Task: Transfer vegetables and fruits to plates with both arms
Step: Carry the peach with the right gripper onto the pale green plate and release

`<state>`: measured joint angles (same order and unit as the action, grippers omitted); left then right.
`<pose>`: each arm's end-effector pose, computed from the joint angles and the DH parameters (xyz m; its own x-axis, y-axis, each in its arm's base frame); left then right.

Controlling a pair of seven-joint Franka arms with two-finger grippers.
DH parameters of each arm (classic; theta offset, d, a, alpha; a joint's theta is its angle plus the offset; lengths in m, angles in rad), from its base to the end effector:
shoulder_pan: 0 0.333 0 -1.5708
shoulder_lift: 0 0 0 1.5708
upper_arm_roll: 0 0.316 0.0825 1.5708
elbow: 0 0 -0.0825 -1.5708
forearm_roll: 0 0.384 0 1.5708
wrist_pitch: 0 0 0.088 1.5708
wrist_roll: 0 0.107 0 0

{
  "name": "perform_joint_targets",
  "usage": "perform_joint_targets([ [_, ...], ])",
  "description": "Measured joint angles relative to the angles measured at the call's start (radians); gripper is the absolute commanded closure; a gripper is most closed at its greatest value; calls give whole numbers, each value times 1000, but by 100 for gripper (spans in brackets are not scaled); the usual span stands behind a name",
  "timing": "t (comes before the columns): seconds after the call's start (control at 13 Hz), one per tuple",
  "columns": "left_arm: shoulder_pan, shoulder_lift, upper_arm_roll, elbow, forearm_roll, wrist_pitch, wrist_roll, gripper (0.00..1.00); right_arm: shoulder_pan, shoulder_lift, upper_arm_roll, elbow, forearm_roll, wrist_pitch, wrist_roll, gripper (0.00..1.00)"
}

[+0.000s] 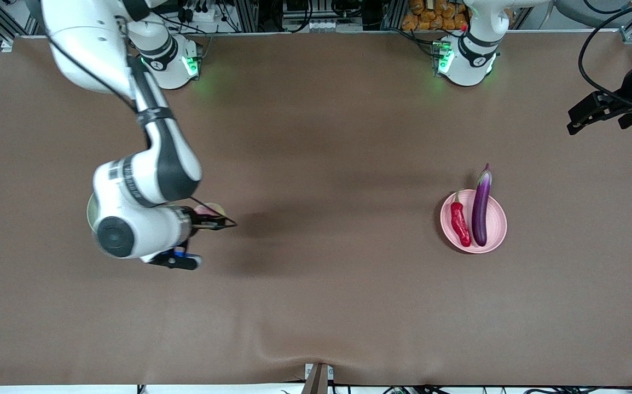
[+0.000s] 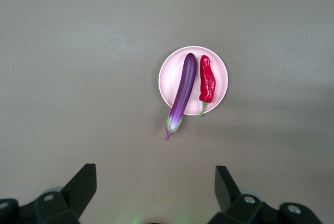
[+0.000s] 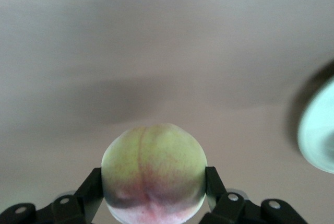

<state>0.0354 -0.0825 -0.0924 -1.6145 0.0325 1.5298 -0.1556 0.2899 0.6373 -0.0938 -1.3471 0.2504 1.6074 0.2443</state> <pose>0.5238 -0.0285 0.6448 0.9950 0.1000 0.0037 0.1000 -0.9942 -0.0400 0.6618 0.1703 0.3302 0.9149 -0.0727 -0.3971 -0.1130 -0.9904 -0.0791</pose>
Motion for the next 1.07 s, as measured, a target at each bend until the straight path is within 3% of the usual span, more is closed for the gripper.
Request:
perform_joint_targets([
  [0.31,0,0,0,0,0,0,0,0,-185,-61,-5,-169,-19,19,-311,100],
  [0.61,0,0,0,0,0,0,0,0,-258,-61,-15,-323,-73,222,-533,100],
  [1.0,0,0,0,0,0,0,0,0,-366,-52,-21,-370,-76,279,-707,100],
  [1.07,0,0,0,0,0,0,0,0,-366,-51,-18,-372,-76,279,-707,78],
])
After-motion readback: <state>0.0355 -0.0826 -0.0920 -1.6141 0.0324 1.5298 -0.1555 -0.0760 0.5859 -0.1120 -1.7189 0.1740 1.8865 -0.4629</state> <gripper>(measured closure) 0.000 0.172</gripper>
